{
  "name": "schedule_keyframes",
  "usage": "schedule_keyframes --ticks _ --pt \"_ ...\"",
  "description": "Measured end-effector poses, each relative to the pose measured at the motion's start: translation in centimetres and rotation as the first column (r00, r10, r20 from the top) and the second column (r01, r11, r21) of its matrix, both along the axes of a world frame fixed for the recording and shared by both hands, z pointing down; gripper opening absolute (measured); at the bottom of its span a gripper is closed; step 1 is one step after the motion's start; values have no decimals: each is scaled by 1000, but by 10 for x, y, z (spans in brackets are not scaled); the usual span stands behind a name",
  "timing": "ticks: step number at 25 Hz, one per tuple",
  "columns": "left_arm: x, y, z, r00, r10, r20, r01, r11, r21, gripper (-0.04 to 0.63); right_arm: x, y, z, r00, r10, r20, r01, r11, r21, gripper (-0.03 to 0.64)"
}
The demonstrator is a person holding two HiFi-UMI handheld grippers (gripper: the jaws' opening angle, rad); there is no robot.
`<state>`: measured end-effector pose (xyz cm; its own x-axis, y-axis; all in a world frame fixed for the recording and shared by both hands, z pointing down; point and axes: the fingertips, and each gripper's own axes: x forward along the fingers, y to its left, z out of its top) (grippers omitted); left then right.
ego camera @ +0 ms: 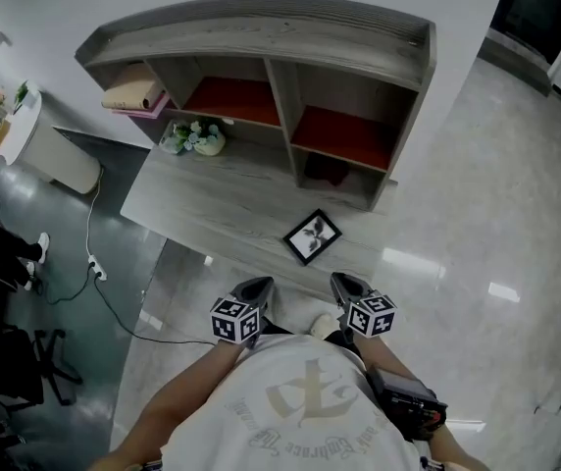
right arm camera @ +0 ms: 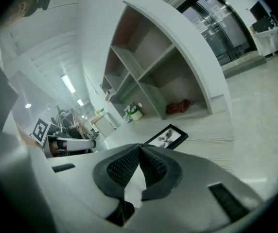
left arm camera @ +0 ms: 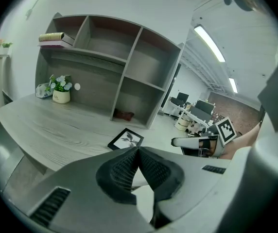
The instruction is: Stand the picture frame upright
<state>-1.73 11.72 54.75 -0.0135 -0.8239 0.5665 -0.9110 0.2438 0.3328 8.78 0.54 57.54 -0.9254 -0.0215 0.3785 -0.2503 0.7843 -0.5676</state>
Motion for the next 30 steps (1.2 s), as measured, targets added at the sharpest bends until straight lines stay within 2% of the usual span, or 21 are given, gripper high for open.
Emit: schedule_keyframes --ticks 10,18,23,30 --pt "-28 -38 13 990 135 -45 -135 991 3 9 -11 -24 11 987 150 -62 -150 989 -2 5" --pt "-54 -60 34 963 253 -91 -256 967 -13 9 -31 -30 30 962 238 -131 -243 970 -28 5" --pt "-65 -75 51 935 334 -117 -341 939 -45 9 -43 -34 42 943 287 -169 -298 953 -48 5" --pt "-78 -108 79 901 420 -112 -432 894 -118 9 -58 -55 60 903 379 -202 -399 915 -66 5"
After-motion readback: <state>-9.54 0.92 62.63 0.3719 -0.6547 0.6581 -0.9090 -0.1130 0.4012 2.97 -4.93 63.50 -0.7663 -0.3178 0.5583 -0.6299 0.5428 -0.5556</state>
